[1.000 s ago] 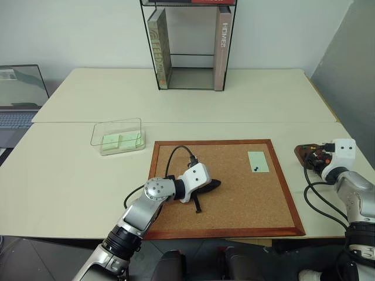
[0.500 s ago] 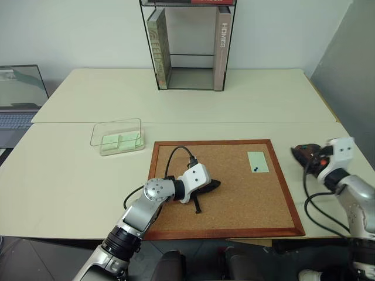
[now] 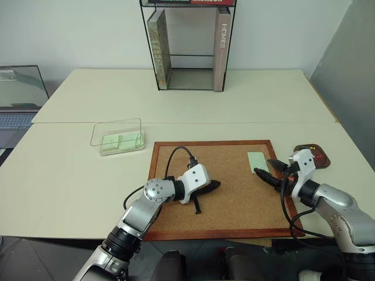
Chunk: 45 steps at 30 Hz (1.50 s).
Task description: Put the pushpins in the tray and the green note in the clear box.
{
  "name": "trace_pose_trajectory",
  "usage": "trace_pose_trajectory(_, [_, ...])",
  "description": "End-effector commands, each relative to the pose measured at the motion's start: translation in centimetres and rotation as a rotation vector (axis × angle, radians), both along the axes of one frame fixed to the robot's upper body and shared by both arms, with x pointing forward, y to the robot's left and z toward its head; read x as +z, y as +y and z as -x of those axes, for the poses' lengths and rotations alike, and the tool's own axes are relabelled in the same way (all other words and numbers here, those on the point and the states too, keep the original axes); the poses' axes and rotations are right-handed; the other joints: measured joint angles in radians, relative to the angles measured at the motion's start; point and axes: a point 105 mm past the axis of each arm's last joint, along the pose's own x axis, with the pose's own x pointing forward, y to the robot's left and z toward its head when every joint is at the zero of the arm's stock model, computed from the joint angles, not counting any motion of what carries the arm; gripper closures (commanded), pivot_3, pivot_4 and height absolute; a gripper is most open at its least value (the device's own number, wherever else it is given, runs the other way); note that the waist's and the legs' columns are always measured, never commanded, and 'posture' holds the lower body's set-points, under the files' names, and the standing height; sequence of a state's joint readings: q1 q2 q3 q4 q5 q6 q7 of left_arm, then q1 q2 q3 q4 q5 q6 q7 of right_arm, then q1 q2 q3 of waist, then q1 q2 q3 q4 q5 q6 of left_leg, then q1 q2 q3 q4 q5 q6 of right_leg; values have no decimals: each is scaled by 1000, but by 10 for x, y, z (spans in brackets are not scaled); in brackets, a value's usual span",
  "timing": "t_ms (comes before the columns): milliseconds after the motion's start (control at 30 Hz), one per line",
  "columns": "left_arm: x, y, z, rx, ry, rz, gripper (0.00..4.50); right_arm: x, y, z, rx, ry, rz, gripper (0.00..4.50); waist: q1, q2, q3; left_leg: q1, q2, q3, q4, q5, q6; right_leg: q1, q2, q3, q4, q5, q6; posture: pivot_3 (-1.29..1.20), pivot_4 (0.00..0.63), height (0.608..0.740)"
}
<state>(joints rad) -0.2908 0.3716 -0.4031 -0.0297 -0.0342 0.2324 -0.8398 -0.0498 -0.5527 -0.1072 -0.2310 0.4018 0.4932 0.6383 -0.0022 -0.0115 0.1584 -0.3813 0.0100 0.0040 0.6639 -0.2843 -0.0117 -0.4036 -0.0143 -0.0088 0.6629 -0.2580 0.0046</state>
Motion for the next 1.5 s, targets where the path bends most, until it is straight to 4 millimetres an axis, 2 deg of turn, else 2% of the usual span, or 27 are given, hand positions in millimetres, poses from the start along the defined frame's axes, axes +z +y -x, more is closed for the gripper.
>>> trace_pose_trajectory(33, [-38,7,17,-19,127,-103,4500,5,3,-5,4,-52,38,1145,0,0,0,0,0,0,0,0,0,0,0,0,0,0,0,0,150,740])
trace_pose_trajectory(200, [-38,7,16,-21,124,-105,4500,-2,-1,-14,-24,-55,61,1145,0,0,0,0,0,0,0,0,0,0,0,0,0,0,0,0,150,740])
trace_pose_trajectory(233, [-38,7,15,-21,123,-105,4500,-3,-1,-15,-26,-56,64,1496,0,0,0,0,0,0,0,0,0,0,0,0,0,0,0,0,150,740])
trace_pose_trajectory(267, [-38,7,15,-20,123,-105,4500,-4,-1,-16,-27,-57,65,1569,0,0,0,0,0,0,0,0,0,0,0,0,0,0,0,0,150,740])
trace_pose_trajectory(700, [-38,9,15,-18,122,-110,4500,-5,1,-11,-2,-64,69,4424,0,-1,-1,0,0,0,0,0,0,0,0,0,0,0,0,0,150,740])
trace_pose_trajectory(933, [-40,11,16,-19,125,-115,4500,21,16,-1,75,-149,60,4487,0,-1,-1,0,0,0,0,0,0,0,0,0,0,0,0,0,150,740])
trace_pose_trajectory(1167, [-35,11,11,-2,107,-94,4500,50,23,-3,113,-233,73,4487,-1,-3,-2,1,1,0,0,0,0,0,0,0,1,0,0,0,150,740])
trace_pose_trajectory(1333, [-8,6,-8,52,30,10,4500,60,26,-7,125,-260,79,4487,1,-4,-2,0,0,0,1,0,0,0,0,0,1,0,0,0,150,740])
trace_pose_trajectory(1433, [22,8,-26,102,-21,115,4049,64,29,-8,137,-269,77,4500,3,-4,-1,0,0,-1,1,0,0,0,0,0,1,0,0,0,150,740])
trace_pose_trajectory(1500, [33,9,-29,97,-43,144,3649,65,30,-8,141,-269,76,4500,2,-6,0,-1,0,-1,2,0,0,0,0,-1,2,1,0,0,150,740])
